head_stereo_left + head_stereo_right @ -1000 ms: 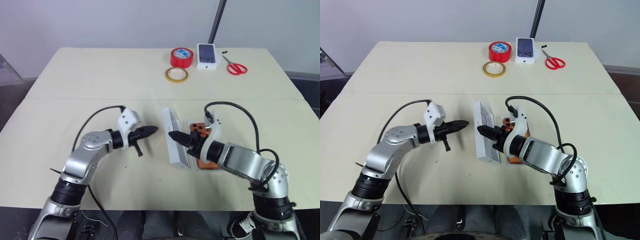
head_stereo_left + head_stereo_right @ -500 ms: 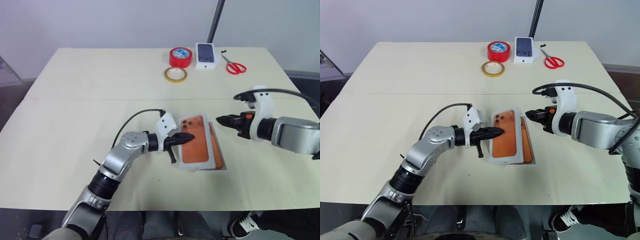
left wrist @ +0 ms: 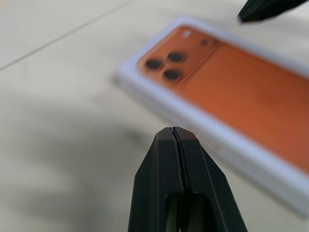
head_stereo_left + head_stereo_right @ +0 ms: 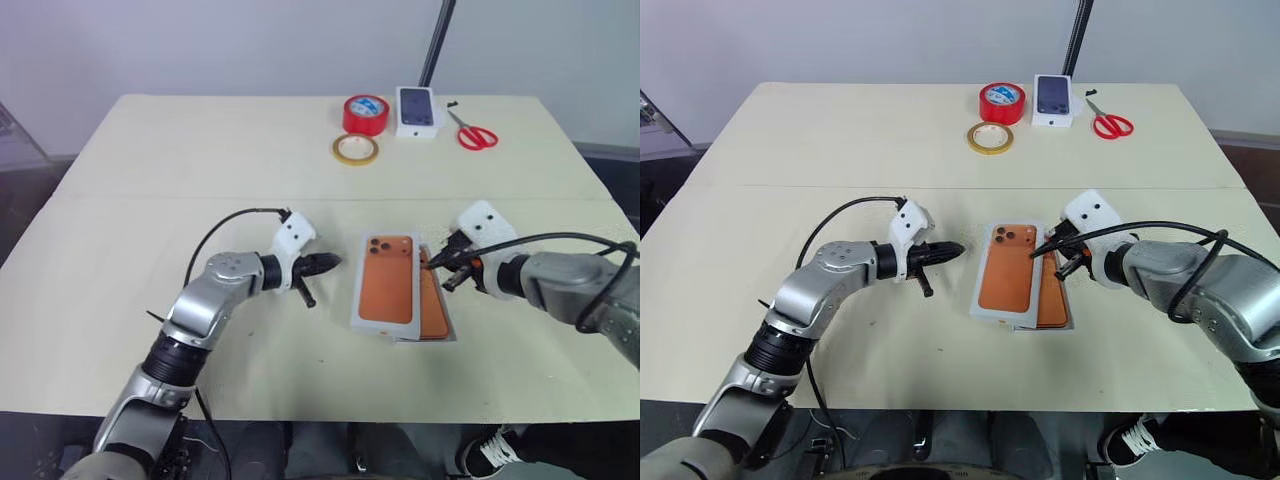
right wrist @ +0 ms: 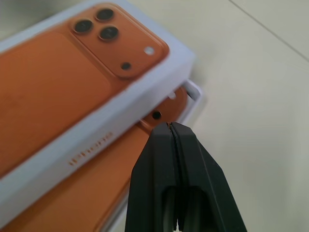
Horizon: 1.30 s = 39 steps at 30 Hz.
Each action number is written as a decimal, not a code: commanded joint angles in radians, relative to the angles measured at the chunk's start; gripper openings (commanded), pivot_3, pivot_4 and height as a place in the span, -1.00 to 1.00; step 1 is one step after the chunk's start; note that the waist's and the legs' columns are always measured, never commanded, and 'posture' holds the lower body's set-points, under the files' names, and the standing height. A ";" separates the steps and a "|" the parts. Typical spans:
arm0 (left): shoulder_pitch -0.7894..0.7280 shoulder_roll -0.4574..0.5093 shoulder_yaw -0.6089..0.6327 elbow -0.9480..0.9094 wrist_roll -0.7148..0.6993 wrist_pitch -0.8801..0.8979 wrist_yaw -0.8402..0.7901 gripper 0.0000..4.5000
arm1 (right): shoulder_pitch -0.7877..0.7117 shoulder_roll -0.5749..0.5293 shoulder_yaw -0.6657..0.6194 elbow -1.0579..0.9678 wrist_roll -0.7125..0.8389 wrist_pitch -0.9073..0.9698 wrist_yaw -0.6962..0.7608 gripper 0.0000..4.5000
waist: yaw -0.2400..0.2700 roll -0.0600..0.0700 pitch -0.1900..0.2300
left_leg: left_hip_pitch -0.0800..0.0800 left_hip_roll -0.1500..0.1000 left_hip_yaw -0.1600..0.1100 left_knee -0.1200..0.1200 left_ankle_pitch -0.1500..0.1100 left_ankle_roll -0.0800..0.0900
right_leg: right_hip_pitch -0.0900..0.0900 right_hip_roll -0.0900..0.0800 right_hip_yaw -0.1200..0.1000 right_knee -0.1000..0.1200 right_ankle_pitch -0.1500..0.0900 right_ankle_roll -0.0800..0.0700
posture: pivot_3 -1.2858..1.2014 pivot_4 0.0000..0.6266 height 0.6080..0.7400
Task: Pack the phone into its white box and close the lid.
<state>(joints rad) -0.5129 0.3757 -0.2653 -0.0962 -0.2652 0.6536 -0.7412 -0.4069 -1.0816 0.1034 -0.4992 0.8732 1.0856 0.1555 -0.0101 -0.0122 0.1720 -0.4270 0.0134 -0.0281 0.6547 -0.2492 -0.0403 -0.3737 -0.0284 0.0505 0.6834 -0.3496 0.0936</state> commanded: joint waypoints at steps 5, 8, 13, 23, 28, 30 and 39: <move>-0.028 -0.031 -0.119 -0.008 0.044 0.017 -0.028 -1.00 | 0.001 0.030 0.021 -0.064 -0.133 0.006 0.087 -0.99 | 0.000 0.000 0.000 | 0.000 -0.001 0.000 0.000 0.000 0.000 | 0.000 -0.001 0.000 0.000 0.000 0.000 | 0.03 -0.52 0.65; -0.049 -0.066 -0.132 0.013 0.046 0.006 -0.033 -1.00 | 0.010 0.051 0.035 -0.080 -0.169 0.012 0.115 -0.99 | 0.000 0.000 0.000 | 0.000 0.000 0.000 0.000 0.000 0.000 | 0.000 -0.001 0.000 0.000 0.000 0.000 | 0.03 -0.52 0.65; -0.063 -0.093 -0.145 -0.008 0.034 0.005 -0.060 -1.00 | 0.027 0.076 0.031 -0.098 -0.210 0.032 0.157 -0.99 | -0.001 0.000 0.000 | 0.000 -0.001 0.000 0.000 0.000 0.000 | 0.000 0.000 0.000 0.000 0.000 0.000 | 0.03 -0.52 0.65; -0.077 -0.118 -0.167 -0.059 0.025 0.024 -0.099 -1.00 | 0.107 0.071 -0.047 -0.168 -0.228 0.101 0.212 -0.99 | 0.000 0.000 0.000 | 0.000 -0.001 0.000 0.001 0.000 0.000 | 0.001 0.000 0.000 0.000 0.000 0.000 | 0.03 -0.52 0.65; -0.085 -0.137 -0.187 -0.052 0.031 0.020 -0.110 -1.00 | 0.139 0.068 -0.086 -0.184 -0.243 0.128 0.223 -0.99 | -0.001 0.000 0.000 | 0.000 -0.001 0.000 0.001 0.000 0.000 | 0.001 0.000 0.000 0.000 0.000 0.000 | 0.03 -0.52 0.65; -0.087 -0.144 -0.193 -0.047 0.035 0.015 -0.114 -1.00 | 0.148 0.071 -0.098 -0.187 -0.251 0.135 0.227 -0.99 | 0.000 0.000 0.000 | 0.000 -0.001 -0.001 0.001 0.000 0.000 | 0.001 0.000 0.000 0.000 0.000 0.000 | 0.03 -0.52 0.65; -0.096 -0.167 -0.198 -0.015 0.049 0.002 -0.110 -1.00 | 0.175 0.086 -0.107 -0.174 -0.301 0.133 0.240 -0.99 | -0.001 0.000 0.000 | 0.000 -0.001 0.000 0.002 0.000 0.000 | 0.001 0.000 0.000 0.001 0.000 0.000 | 0.03 -0.52 0.65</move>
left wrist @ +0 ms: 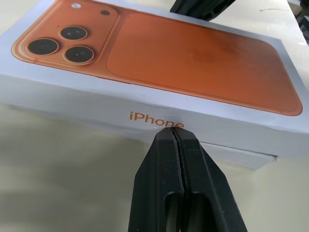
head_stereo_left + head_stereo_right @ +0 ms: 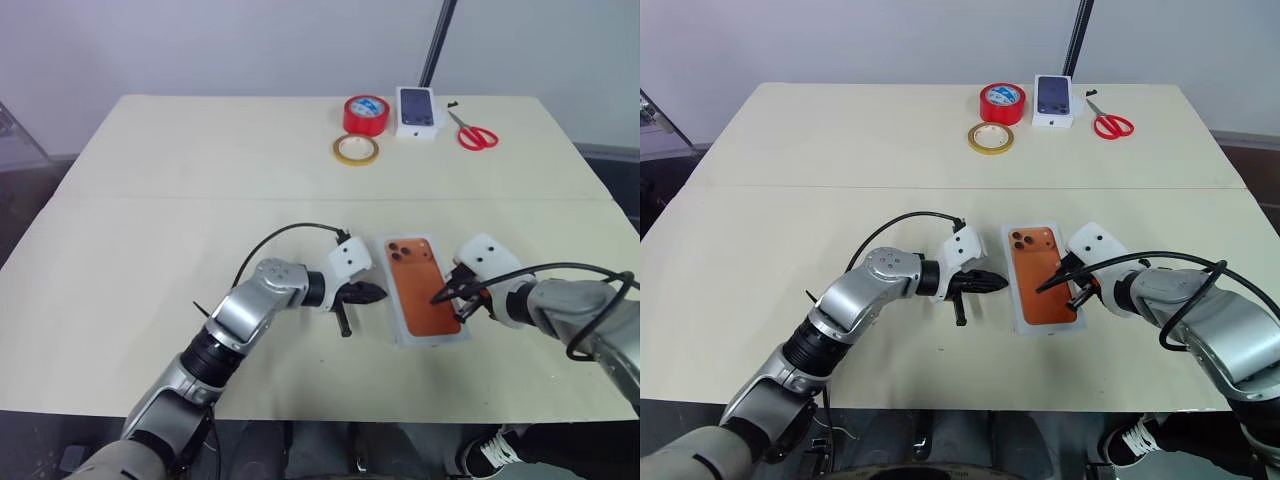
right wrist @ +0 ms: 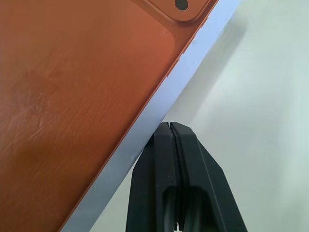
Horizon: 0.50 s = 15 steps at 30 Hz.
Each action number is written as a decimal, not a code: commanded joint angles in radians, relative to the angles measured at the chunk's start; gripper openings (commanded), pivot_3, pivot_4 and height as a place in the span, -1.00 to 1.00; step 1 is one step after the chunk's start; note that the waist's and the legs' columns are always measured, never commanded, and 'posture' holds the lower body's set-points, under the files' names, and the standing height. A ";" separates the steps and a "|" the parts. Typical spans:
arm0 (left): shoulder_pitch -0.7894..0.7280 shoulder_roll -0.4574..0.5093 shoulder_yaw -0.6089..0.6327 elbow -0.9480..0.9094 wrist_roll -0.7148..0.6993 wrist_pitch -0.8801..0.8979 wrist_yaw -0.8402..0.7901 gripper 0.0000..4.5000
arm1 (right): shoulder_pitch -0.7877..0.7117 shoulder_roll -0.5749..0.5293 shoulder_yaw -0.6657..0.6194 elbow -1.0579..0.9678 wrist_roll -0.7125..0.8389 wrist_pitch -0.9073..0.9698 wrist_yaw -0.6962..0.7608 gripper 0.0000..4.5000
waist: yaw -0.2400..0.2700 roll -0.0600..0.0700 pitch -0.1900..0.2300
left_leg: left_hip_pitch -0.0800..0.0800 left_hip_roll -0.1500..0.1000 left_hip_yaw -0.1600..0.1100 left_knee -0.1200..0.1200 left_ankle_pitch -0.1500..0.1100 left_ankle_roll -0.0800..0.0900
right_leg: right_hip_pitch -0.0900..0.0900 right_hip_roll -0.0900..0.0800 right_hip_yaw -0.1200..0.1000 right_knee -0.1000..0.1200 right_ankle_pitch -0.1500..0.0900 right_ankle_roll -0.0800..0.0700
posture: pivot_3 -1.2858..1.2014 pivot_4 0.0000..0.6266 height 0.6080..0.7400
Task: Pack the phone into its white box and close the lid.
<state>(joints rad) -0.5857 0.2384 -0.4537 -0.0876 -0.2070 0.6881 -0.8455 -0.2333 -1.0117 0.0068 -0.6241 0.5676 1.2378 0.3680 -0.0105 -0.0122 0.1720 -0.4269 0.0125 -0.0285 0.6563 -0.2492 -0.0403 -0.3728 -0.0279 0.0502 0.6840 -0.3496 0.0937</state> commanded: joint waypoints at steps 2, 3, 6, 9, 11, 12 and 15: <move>-0.023 -0.032 -0.007 -0.018 -0.007 -0.034 -0.004 -1.00 | 0.003 0.023 -0.005 -0.043 -0.008 -0.023 0.029 -0.99 | 0.000 0.000 0.000 | 0.000 0.000 0.000 0.000 0.000 0.000 | 0.000 0.000 0.000 0.000 0.000 0.000 | 0.03 -0.52 0.65; -0.022 -0.032 -0.006 -0.017 -0.006 -0.036 -0.003 -1.00 | 0.003 0.028 -0.005 -0.041 -0.012 -0.023 0.031 -0.99 | 0.000 0.000 0.000 | 0.000 0.000 0.000 0.000 0.000 0.000 | 0.000 0.000 0.000 0.000 0.000 0.000 | 0.03 -0.52 0.65; -0.019 -0.031 0.002 -0.014 -0.006 -0.033 0.002 -1.00 | -0.003 0.040 0.002 -0.035 -0.024 -0.024 0.034 -0.99 | 0.000 0.000 0.000 | 0.000 0.000 0.000 0.000 0.000 0.000 | 0.000 0.000 0.000 0.000 0.000 0.000 | 0.03 -0.52 0.65; -0.015 -0.025 0.008 -0.016 -0.006 -0.030 0.005 -1.00 | -0.007 0.051 0.010 -0.035 -0.036 -0.024 0.040 -0.99 | 0.000 0.000 0.000 | 0.000 0.000 0.000 0.000 0.000 0.000 | 0.000 0.000 0.000 0.000 0.000 0.000 | 0.03 -0.52 0.65; -0.013 -0.021 0.013 -0.015 -0.005 -0.029 0.008 -1.00 | -0.008 0.058 0.015 -0.035 -0.044 -0.024 0.042 -0.99 | 0.000 0.000 0.000 | 0.000 0.000 0.000 0.000 0.000 0.000 | 0.000 0.000 0.000 0.000 0.000 0.000 | 0.03 -0.52 0.65; -0.012 -0.019 0.015 -0.013 -0.005 -0.029 0.009 -1.00 | -0.008 0.061 0.016 -0.034 -0.048 -0.024 0.044 -0.99 | 0.000 0.000 0.000 | 0.000 0.000 0.000 0.000 0.000 0.000 | 0.000 0.000 0.000 0.000 0.000 0.000 | 0.03 -0.52 0.65; -0.014 -0.016 0.020 -0.008 -0.004 -0.031 0.013 -1.00 | -0.008 0.068 0.019 -0.035 -0.056 -0.022 0.048 -0.99 | 0.000 0.000 0.000 | 0.000 0.000 0.000 0.000 0.000 0.000 | 0.000 0.000 0.000 0.000 0.000 0.000 | 0.03 -0.52 0.65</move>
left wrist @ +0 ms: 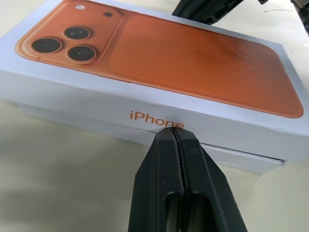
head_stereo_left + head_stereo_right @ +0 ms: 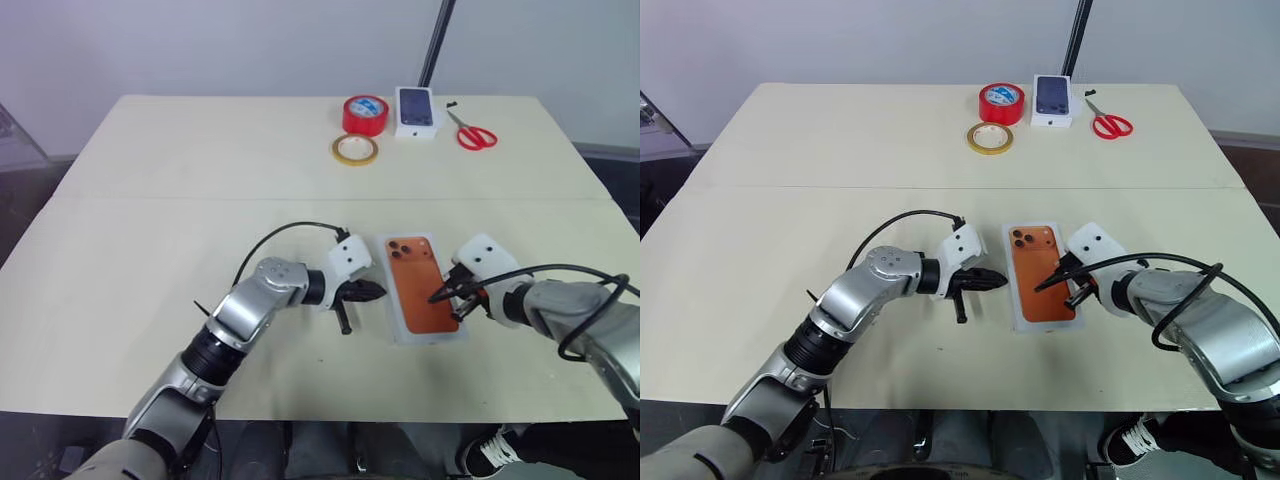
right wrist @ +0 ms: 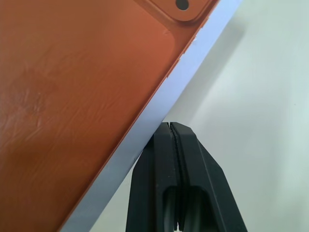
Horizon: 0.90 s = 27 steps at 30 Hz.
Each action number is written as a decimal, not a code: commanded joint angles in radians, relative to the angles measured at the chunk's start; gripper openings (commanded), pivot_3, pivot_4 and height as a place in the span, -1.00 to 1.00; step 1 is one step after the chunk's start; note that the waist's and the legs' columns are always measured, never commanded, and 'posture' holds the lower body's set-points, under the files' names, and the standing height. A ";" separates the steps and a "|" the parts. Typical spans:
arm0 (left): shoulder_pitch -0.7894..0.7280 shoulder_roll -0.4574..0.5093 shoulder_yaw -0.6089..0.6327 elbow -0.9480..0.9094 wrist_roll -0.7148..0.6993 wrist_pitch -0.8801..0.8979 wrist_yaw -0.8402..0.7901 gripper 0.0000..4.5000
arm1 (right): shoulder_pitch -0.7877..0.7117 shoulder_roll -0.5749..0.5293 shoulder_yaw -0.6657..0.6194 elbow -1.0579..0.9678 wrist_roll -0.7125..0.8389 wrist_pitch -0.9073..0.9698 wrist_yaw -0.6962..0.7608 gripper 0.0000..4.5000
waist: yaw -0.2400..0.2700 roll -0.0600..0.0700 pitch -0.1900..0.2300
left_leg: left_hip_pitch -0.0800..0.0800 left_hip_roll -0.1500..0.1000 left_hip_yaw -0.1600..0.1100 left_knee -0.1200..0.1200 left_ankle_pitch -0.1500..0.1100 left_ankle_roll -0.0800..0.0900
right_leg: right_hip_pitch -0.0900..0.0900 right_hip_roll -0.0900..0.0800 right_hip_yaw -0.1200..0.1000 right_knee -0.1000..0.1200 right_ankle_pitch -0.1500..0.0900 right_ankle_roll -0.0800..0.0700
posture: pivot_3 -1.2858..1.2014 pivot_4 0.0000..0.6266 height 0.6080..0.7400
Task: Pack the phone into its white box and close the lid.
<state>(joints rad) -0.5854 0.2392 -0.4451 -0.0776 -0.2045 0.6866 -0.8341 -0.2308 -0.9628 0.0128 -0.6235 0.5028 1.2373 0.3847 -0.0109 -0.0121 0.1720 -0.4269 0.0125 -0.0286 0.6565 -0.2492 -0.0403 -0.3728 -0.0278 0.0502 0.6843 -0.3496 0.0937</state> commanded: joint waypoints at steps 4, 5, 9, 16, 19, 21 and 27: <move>-0.022 -0.017 0.018 -0.008 -0.009 -0.030 0.003 -1.00 | -0.010 0.030 0.015 -0.039 -0.001 -0.016 0.035 -0.99 | 0.000 0.000 0.000 | 0.000 0.000 0.000 0.000 0.000 0.000 | 0.000 0.000 0.000 0.000 0.000 0.000 | 0.03 -0.52 0.65; -0.023 -0.017 0.018 -0.007 -0.009 -0.029 0.003 -1.00 | -0.008 0.032 0.015 -0.039 -0.004 -0.016 0.036 -0.99 | 0.000 0.000 0.000 | 0.000 0.000 0.000 0.000 0.000 0.000 | 0.000 0.000 0.000 0.000 0.000 0.000 | 0.03 -0.52 0.65; -0.026 -0.015 0.013 -0.006 -0.005 -0.033 -0.001 -1.00 | -0.001 0.039 0.012 -0.043 -0.013 -0.014 0.038 -0.99 | 0.000 0.000 0.000 | 0.000 0.000 0.000 0.000 0.000 0.000 | 0.000 0.000 0.000 0.000 0.000 0.000 | 0.03 -0.52 0.65; -0.021 0.003 0.018 -0.003 -0.001 -0.037 -0.005 -1.00 | 0.029 0.009 -0.006 -0.048 -0.046 -0.024 0.043 -0.99 | 0.000 0.000 0.000 | 0.000 0.000 0.000 0.000 0.000 0.000 | 0.000 0.000 0.000 0.000 0.000 0.000 | 0.03 -0.52 0.65; -0.019 0.018 0.054 -0.014 -0.020 -0.027 -0.003 -1.00 | 0.060 -0.046 -0.067 -0.058 -0.054 -0.048 0.086 -0.99 | 0.001 0.000 0.000 | 0.000 0.000 0.000 0.001 0.000 0.000 | 0.000 0.000 0.000 0.000 0.000 0.000 | 0.03 -0.52 0.65; -0.024 0.024 0.096 -0.030 -0.050 -0.008 -0.002 -1.00 | 0.086 -0.093 -0.134 -0.069 -0.045 -0.066 0.135 -0.99 | 0.001 0.000 0.000 | 0.000 0.000 0.000 0.001 0.000 0.000 | 0.000 0.000 0.000 0.000 0.000 0.000 | 0.03 -0.52 0.65; -0.091 -0.046 0.126 0.026 -0.069 0.002 0.037 -1.00 | 0.137 -0.104 -0.242 -0.144 0.033 -0.088 0.249 -0.99 | 0.005 0.000 0.000 | 0.000 0.000 -0.001 0.002 0.000 0.000 | 0.001 0.000 -0.001 0.000 0.000 0.000 | 0.03 -0.52 0.65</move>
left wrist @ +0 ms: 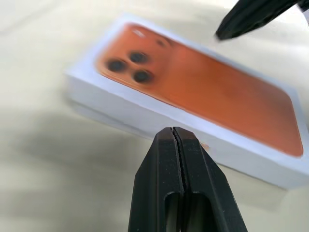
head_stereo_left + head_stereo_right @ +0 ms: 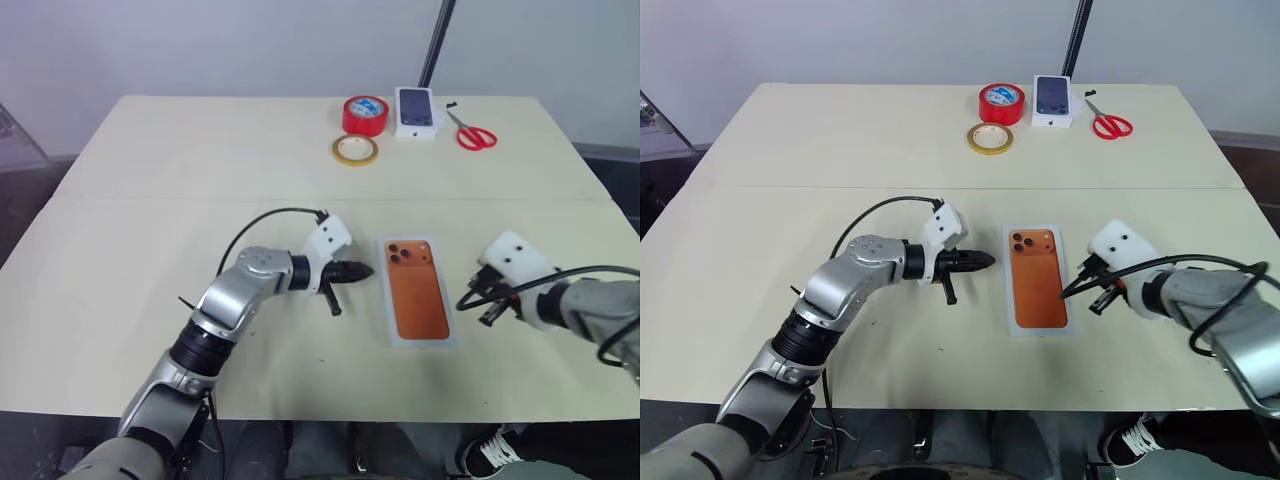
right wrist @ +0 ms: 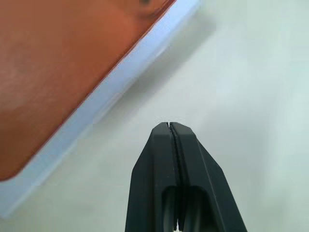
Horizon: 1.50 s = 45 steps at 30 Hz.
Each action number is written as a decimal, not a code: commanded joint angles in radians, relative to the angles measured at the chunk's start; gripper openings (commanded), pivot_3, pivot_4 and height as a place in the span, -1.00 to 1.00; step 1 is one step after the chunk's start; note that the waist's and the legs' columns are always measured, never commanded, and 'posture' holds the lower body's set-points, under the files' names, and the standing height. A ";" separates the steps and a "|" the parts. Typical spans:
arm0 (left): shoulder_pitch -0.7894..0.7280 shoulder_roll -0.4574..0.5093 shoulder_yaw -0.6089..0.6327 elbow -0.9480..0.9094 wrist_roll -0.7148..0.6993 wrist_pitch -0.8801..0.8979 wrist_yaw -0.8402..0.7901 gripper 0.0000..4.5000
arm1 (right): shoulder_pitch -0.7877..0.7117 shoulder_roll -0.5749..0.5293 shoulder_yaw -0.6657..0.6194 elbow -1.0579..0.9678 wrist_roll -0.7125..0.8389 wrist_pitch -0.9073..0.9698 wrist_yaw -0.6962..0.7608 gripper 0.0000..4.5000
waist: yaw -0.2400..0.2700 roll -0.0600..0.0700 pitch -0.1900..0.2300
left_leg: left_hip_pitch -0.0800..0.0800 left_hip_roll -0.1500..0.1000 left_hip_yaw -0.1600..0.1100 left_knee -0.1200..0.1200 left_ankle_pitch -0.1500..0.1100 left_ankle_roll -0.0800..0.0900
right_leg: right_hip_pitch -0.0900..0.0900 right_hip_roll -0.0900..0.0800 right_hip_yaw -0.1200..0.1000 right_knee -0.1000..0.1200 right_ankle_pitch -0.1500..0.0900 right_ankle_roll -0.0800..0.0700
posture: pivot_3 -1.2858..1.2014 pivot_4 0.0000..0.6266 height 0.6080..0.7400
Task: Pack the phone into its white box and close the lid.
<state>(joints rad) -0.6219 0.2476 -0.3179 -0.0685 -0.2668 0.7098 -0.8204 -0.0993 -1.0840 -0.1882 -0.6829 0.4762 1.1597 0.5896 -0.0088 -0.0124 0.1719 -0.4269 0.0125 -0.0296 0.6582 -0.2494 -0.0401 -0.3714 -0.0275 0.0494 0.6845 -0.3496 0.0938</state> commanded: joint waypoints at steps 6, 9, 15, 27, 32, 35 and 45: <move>-0.150 -0.167 -0.070 0.261 0.091 -0.082 0.090 -1.00 | 0.058 0.081 0.037 -0.140 0.079 0.017 0.006 -0.99 | 0.017 -0.001 0.000 | 0.000 -0.001 0.000 0.005 -0.002 0.004 | 0.003 0.000 -0.001 0.000 0.000 0.001 | 0.03 -0.52 0.65; -0.173 -0.188 -0.090 0.372 0.138 -0.085 0.118 -1.00 | 0.075 0.106 0.087 -0.121 0.050 0.028 -0.044 -0.99 | 0.018 -0.001 -0.001 | 0.000 -0.001 0.000 0.005 -0.002 0.004 | 0.002 0.000 0.000 0.000 0.000 0.001 | 0.03 -0.52 0.65; -0.122 -0.135 -0.034 0.314 0.116 -0.085 0.103 -1.00 | 0.047 0.151 0.085 -0.137 0.048 0.021 -0.087 -0.99 | 0.007 -0.004 -0.003 | 0.009 0.000 0.000 0.005 -0.003 0.004 | 0.011 0.000 0.000 -0.001 0.000 0.001 | 0.03 -0.52 0.65; -0.155 -0.072 0.108 0.331 0.058 -0.116 0.105 -1.00 | -0.047 0.186 0.093 -0.049 0.014 -0.018 -0.111 -0.99 | 0.023 -0.003 -0.002 | 0.000 -0.002 -0.001 0.007 -0.003 0.004 | 0.003 -0.002 -0.001 0.000 0.000 0.001 | 0.03 -0.52 0.65; -0.085 0.043 0.073 0.166 0.023 -0.062 -0.029 -1.00 | -0.078 0.194 0.021 -0.010 0.018 0.026 -0.130 -0.99 | 0.014 -0.002 -0.003 | -0.001 -0.001 0.000 0.005 -0.003 0.004 | 0.001 -0.002 0.000 0.001 0.000 0.001 | 0.03 -0.52 0.65; -0.043 0.099 0.020 0.076 0.015 -0.041 -0.102 -1.00 | -0.062 0.180 0.012 0.015 0.002 0.023 -0.127 -0.99 | 0.013 -0.002 -0.003 | 0.000 0.000 0.000 0.005 -0.003 0.004 | 0.001 -0.002 0.000 0.001 0.000 0.001 | 0.03 -0.52 0.65; -0.009 0.054 -0.144 0.027 0.062 -0.093 -0.146 -1.00 | 0.019 0.167 0.072 0.015 -0.017 0.005 -0.098 -0.99 | 0.018 -0.002 -0.002 | 0.000 -0.002 0.000 0.006 -0.003 0.004 | 0.003 -0.002 0.000 0.000 0.000 0.001 | 0.03 -0.52 0.65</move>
<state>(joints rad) -0.6235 0.3128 -0.4487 -0.0078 -0.2076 0.6404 -0.9619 -0.0800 -0.9222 -0.1139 -0.6424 0.4565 1.1770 0.4861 0.0092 -0.0145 0.1694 -0.4267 0.0111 -0.0296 0.6640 -0.2522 -0.0356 -0.3684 -0.0289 0.0493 0.6847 -0.3498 0.0948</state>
